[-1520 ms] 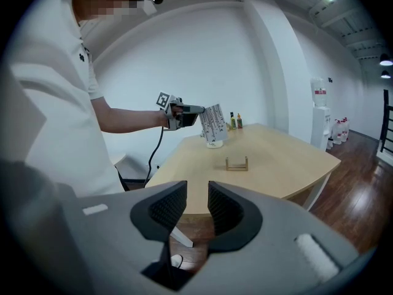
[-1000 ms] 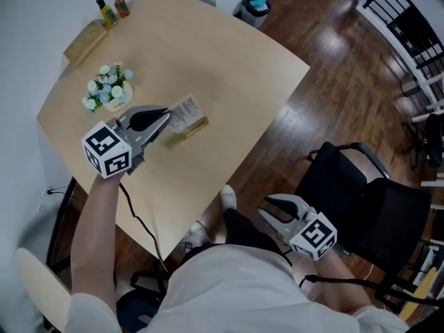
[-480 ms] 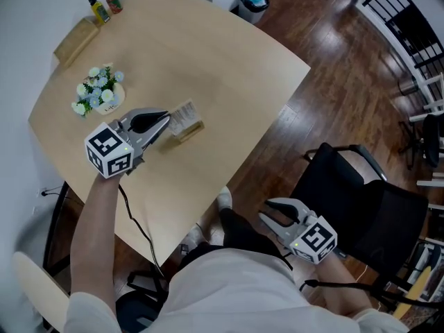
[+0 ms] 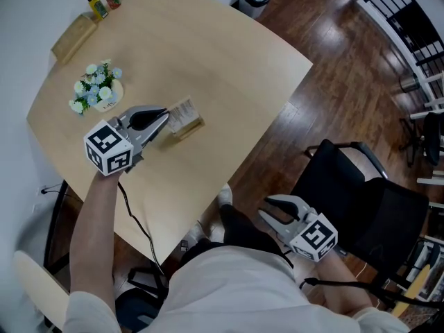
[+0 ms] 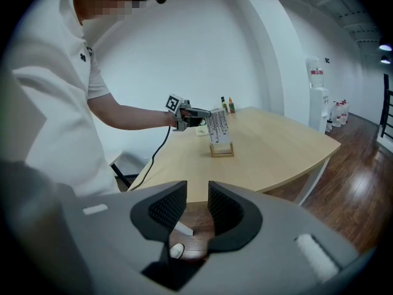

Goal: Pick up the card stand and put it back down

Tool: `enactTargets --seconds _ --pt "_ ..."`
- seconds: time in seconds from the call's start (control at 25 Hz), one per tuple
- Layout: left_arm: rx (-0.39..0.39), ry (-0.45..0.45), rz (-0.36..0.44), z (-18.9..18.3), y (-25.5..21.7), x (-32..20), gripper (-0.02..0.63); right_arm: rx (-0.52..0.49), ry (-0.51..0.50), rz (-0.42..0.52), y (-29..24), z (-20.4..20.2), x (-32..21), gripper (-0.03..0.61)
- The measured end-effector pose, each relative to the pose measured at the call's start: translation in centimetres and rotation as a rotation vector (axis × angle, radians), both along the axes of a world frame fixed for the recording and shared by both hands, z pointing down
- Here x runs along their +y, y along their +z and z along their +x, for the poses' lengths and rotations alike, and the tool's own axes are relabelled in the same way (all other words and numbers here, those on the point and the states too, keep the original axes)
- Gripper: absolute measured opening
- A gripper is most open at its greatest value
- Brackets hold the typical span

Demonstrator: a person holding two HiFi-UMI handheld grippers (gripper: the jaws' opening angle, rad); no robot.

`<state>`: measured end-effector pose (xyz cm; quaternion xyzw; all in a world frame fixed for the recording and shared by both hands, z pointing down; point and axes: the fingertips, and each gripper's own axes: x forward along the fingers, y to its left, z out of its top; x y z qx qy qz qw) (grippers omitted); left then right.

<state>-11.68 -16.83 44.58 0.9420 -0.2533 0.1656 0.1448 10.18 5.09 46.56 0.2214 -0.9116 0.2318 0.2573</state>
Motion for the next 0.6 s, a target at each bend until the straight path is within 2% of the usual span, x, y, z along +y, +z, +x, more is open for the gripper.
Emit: enactTargets --seconds 0.6 --pt "-0.004 -0.032 -0.001 -0.19 -0.02 -0.03 0.017 -0.001 -0.004 -0.008 0.17 0.34 0.27 0.114"
